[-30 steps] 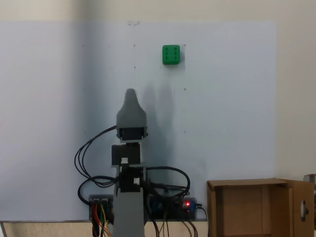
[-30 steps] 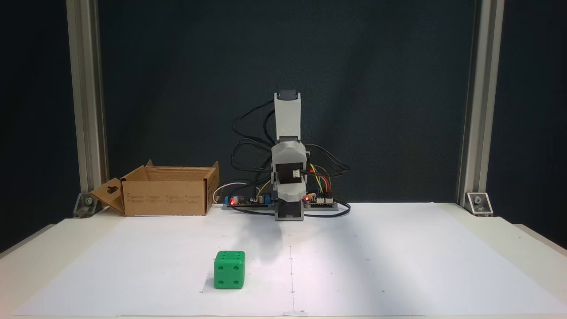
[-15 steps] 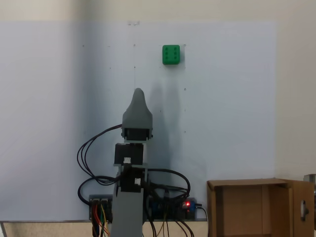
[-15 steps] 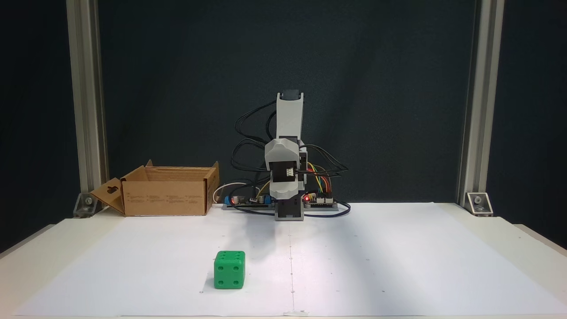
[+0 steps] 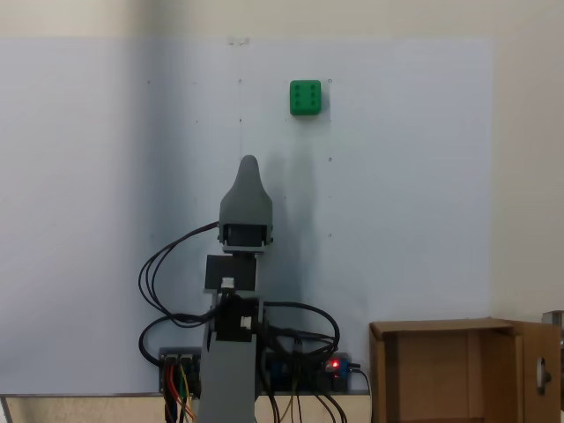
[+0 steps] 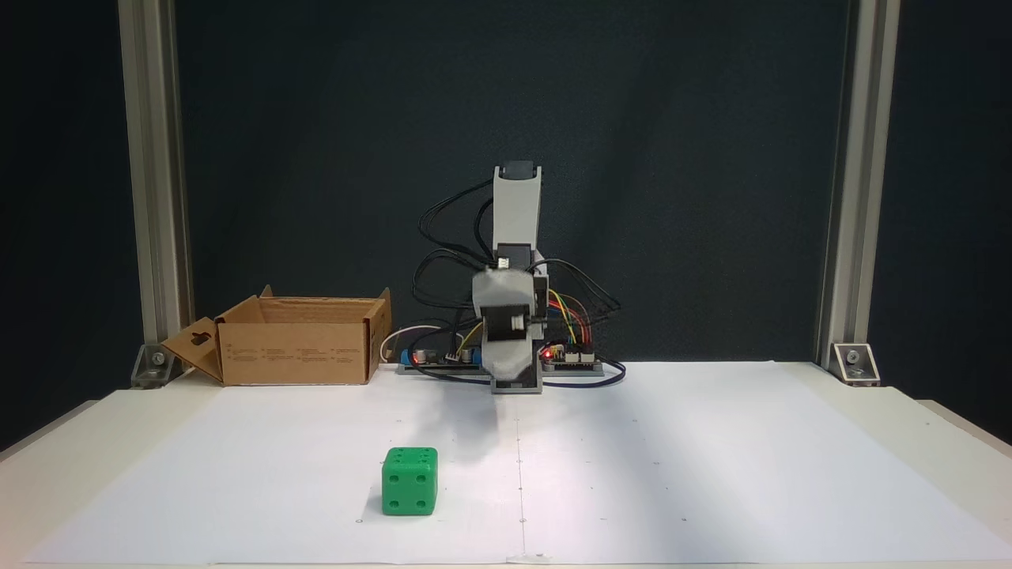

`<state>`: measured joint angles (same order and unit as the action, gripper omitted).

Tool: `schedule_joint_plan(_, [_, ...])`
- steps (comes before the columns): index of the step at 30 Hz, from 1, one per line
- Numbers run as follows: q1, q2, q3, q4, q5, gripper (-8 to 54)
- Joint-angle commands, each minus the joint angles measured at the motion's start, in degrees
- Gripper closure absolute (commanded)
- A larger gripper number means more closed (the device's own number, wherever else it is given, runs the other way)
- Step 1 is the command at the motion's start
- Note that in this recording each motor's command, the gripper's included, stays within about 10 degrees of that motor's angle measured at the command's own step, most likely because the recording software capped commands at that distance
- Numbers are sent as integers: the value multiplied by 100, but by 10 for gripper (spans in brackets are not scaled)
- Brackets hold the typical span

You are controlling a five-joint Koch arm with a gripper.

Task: Grasp a green dice and put it in the bin.

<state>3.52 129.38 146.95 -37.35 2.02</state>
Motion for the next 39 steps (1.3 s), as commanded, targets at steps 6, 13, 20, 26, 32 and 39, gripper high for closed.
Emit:
schedule_joint_plan(6, [-35, 624, -1389, 1626, 0, 26])
schedule_joint_plan(13, [-35, 633, -2303, 3698, 0, 26])
schedule_joint_plan(20, [-18, 615, -4067, 6089, 0, 16])
schedule_joint_plan(26, [132, 527, -5353, 8102, 18, 26])
schedule_joint_plan(32, [352, -70, -6328, 9974, 18, 33])
schedule_joint_plan(39, [1046, -1397, -8244, 12294, -18, 30])
